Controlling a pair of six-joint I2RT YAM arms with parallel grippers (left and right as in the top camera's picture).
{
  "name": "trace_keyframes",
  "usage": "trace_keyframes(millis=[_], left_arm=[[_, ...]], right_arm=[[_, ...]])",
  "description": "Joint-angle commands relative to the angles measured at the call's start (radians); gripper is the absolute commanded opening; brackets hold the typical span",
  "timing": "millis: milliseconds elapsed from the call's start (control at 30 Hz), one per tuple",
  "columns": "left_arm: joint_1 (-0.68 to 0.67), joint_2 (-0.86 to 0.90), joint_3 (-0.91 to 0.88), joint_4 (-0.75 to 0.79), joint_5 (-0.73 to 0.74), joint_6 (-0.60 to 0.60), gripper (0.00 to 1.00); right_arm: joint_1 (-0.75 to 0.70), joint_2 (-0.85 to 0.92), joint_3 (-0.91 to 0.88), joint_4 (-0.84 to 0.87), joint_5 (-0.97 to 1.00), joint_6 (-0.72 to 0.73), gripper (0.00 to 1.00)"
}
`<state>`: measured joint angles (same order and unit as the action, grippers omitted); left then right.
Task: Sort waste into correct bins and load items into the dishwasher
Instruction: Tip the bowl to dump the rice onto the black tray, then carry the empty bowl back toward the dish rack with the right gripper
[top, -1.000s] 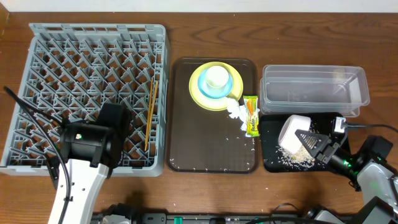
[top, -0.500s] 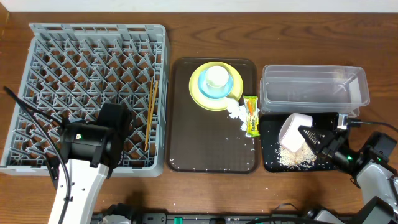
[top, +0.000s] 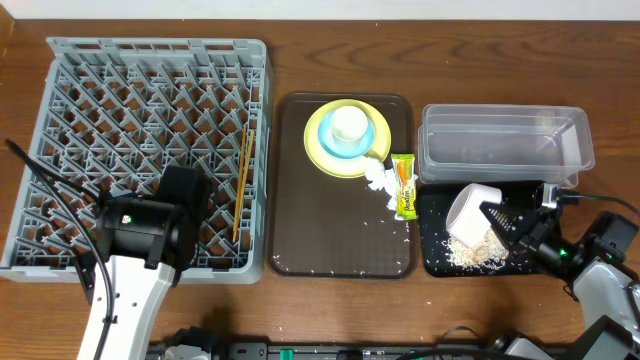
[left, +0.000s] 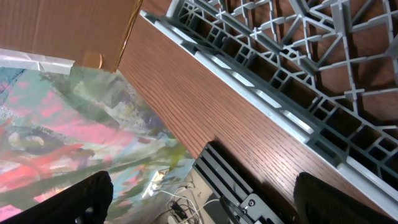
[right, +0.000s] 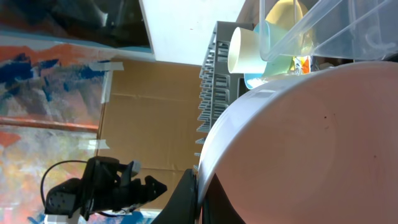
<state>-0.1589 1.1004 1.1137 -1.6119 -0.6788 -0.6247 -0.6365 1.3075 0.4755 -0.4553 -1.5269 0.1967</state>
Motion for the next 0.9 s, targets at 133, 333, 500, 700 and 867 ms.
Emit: trace_keyframes(millis=[133,333,500,700,867], left_arm=[[0.003,-0.003,0.001,-0.074,0.0,-0.009,0.93],[0.003,-0.003,0.001,-0.074,0.0,-0.009,0.93],[0.003,-0.003,0.001,-0.074,0.0,-0.009,0.93],[0.003,-0.003,0.001,-0.074,0.0,-0.009,0.94],[0.003,-0.003,0.001,-0.074,0.0,-0.009,0.93]], right_arm=[[0.008,-0.056,0.023,-0.001,-0.003,-0.016,0.01],[0.154,-0.215,0.149,-0.007,0.193,0.185,0.01],[0.451,-0.328,0.334,-0.106,0.512,0.226,0.01],[0.916,-0.272,0.499,-0.154,0.897,0.206,0.01],[1.233,-0.147,0.506,-0.05,1.103,0.103,0.01]])
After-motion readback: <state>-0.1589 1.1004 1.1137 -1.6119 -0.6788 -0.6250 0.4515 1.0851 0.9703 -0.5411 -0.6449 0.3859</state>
